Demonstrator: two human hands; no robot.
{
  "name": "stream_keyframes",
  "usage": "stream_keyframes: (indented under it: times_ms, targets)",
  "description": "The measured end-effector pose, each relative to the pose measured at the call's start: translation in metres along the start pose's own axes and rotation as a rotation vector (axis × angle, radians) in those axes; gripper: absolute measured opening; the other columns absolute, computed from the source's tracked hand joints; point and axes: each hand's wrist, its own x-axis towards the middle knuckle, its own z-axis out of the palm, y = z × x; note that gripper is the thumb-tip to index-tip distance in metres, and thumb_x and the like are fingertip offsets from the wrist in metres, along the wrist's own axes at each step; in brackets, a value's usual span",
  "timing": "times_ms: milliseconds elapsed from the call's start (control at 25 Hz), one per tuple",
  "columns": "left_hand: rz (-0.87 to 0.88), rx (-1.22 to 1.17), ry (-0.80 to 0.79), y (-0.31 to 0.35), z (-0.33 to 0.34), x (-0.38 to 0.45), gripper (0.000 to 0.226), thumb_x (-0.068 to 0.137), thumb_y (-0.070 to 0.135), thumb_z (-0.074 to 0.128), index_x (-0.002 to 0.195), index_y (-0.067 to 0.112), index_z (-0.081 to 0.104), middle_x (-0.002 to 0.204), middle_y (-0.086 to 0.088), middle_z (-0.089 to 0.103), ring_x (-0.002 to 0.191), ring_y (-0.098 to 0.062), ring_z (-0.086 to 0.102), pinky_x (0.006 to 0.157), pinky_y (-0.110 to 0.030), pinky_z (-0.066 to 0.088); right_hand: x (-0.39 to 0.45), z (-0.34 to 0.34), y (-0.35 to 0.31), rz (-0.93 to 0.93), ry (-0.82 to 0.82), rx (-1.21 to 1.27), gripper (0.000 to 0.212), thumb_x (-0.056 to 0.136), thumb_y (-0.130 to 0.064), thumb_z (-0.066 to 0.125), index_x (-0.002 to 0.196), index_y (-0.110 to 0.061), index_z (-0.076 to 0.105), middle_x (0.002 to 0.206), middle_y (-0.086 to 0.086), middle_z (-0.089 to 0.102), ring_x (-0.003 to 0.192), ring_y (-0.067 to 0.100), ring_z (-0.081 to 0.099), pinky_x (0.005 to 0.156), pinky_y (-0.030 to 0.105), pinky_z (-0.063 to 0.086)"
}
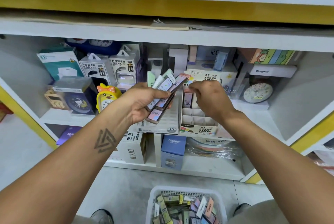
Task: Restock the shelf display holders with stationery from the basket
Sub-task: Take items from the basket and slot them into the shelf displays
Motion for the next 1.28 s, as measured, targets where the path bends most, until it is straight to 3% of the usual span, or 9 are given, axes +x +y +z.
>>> stream_keyframes:
  times_ms: [80,200,320,440,600,840,1000,1240,1280]
  targets:
    - [-0.007,0.005,-0.01,0.0,0.002,-0.001,0.031,0.085,-0.008,0.067,0.115,-0.005,0.065,0.098,-0.022,0.074,0.072,-0.031,0.071,0.059,-0.033,0.06,0.003,-0.009,-0.01,0.157,0.076,0.18,0.023,0.096,-0.01,0.054,0.107,-0.01,0.073,0.082,0.012,0.076,0.073,0.028,0.071,0.064,0.035,0.056]
    - [-0.011,0.035,-0.058,-0.002,0.007,-0.003,0.028,0.084,-0.007,0.069,0.111,-0.003,0.068,0.1,-0.023,0.074,0.074,-0.032,0.071,0.064,-0.035,0.061,0.007,-0.019,-0.026,0.53,0.028,0.777,0.028,0.097,-0.033,0.062,0.113,-0.011,0.064,0.069,0.004,0.074,0.049,0.015,0.066,0.042,0.024,0.046]
    - [-0.022,0.062,-0.094,-0.006,0.012,-0.007,0.028,0.081,-0.008,0.07,0.109,-0.003,0.069,0.097,-0.022,0.074,0.075,-0.032,0.072,0.064,-0.035,0.061,0.007,-0.022,-0.027,0.643,0.016,0.895,0.023,0.092,-0.02,0.071,0.104,-0.001,0.066,0.068,0.007,0.069,0.045,0.013,0.057,0.041,0.021,0.044]
    - [-0.025,0.07,-0.087,-0.007,0.012,-0.01,0.03,0.082,-0.012,0.068,0.111,-0.005,0.067,0.094,-0.021,0.075,0.071,-0.031,0.073,0.06,-0.034,0.06,0.01,-0.028,-0.018,0.743,0.125,1.03,0.017,0.093,-0.007,0.067,0.1,0.008,0.064,0.078,0.017,0.069,0.049,0.016,0.055,0.049,0.023,0.05]
    - [-0.031,0.068,-0.006,-0.003,0.002,-0.009,0.033,0.083,-0.015,0.063,0.115,-0.007,0.064,0.094,-0.024,0.072,0.072,-0.033,0.07,0.061,-0.036,0.062,0.009,-0.04,0.0,0.632,0.291,0.867,0.013,0.096,-0.01,0.063,0.105,0.0,0.063,0.083,0.016,0.07,0.046,0.014,0.058,0.054,0.027,0.056]
    - [-0.006,0.05,0.026,0.003,0.001,-0.011,0.034,0.085,-0.015,0.062,0.118,-0.009,0.062,0.103,-0.028,0.068,0.076,-0.034,0.068,0.057,-0.033,0.061,-0.004,-0.022,-0.004,0.213,0.075,0.363,0.016,0.097,-0.011,0.059,0.111,-0.019,0.059,0.08,0.006,0.068,0.075,0.027,0.068,0.074,0.047,0.058]
    - [0.002,0.054,0.01,0.001,0.004,-0.01,0.034,0.084,-0.016,0.062,0.118,-0.009,0.062,0.106,-0.03,0.067,0.074,-0.035,0.067,0.058,-0.034,0.061,-0.007,-0.009,-0.002,0.098,0.024,0.257,0.019,0.096,-0.008,0.057,0.107,-0.022,0.05,0.079,0.006,0.067,0.074,0.029,0.066,0.067,0.046,0.056]
    - [0.005,0.036,-0.017,-0.001,0.003,-0.008,0.033,0.084,-0.017,0.062,0.116,-0.009,0.063,0.095,-0.025,0.07,0.067,-0.032,0.068,0.058,-0.033,0.061,-0.006,-0.004,-0.001,0.035,0.043,0.042,0.02,0.096,-0.007,0.057,0.103,-0.007,0.076,0.094,0.012,0.076,0.086,0.032,0.068,0.078,0.038,0.054]
    - [0.005,0.035,-0.024,-0.001,0.003,-0.008,0.032,0.083,-0.017,0.062,0.115,-0.009,0.064,0.094,-0.024,0.071,0.067,-0.032,0.069,0.059,-0.034,0.061,-0.004,-0.006,-0.005,0.098,0.068,0.127,0.019,0.095,-0.01,0.059,0.102,-0.008,0.077,0.093,0.011,0.076,0.082,0.03,0.068,0.076,0.037,0.055]
